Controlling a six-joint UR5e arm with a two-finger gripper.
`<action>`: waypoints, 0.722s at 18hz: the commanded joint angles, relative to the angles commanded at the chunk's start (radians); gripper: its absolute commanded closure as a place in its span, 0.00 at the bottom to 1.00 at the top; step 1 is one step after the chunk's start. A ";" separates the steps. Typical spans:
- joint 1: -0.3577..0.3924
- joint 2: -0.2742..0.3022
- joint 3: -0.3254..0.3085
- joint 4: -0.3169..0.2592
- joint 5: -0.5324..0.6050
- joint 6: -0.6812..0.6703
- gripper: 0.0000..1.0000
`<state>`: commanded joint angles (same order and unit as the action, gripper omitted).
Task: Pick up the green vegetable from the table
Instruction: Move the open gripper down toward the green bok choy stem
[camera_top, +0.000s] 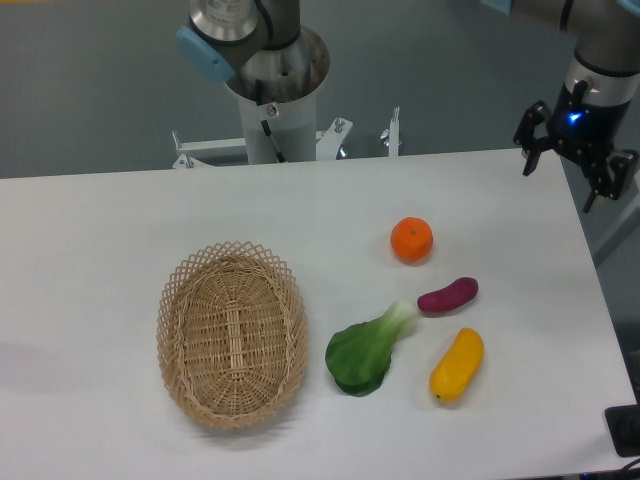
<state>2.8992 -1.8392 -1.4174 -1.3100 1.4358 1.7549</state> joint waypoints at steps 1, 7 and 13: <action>0.000 0.000 -0.002 0.003 0.000 0.000 0.00; -0.006 0.000 -0.014 0.005 -0.002 0.000 0.00; -0.020 0.008 -0.066 0.008 -0.003 -0.015 0.00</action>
<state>2.8794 -1.8316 -1.4833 -1.3023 1.4328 1.7396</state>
